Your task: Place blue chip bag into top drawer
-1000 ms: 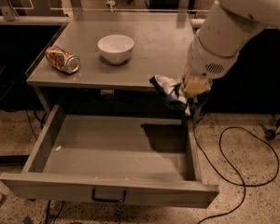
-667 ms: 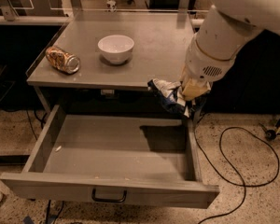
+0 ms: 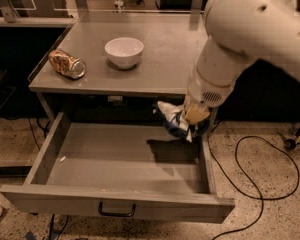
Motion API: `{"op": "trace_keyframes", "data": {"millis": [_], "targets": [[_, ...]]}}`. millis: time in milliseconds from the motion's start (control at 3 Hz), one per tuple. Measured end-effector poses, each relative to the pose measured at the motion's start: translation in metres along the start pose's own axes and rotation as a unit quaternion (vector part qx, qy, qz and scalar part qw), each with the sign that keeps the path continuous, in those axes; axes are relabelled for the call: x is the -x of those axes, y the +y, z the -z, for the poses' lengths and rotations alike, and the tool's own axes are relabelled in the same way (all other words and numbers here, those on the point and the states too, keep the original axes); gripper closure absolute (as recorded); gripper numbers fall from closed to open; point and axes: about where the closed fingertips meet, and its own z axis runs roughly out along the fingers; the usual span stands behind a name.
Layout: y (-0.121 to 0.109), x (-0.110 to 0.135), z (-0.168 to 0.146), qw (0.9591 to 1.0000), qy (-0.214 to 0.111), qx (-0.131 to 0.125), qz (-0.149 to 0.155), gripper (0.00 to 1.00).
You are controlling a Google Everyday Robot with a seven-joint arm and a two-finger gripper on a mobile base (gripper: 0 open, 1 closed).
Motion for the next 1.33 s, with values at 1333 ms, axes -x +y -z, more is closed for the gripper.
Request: {"op": "trace_keyframes", "data": {"millis": [1333], "targets": [[0.043, 0.005, -0.154, 0.9925, -0.014, 0.109, -0.054, 1.00]]}}
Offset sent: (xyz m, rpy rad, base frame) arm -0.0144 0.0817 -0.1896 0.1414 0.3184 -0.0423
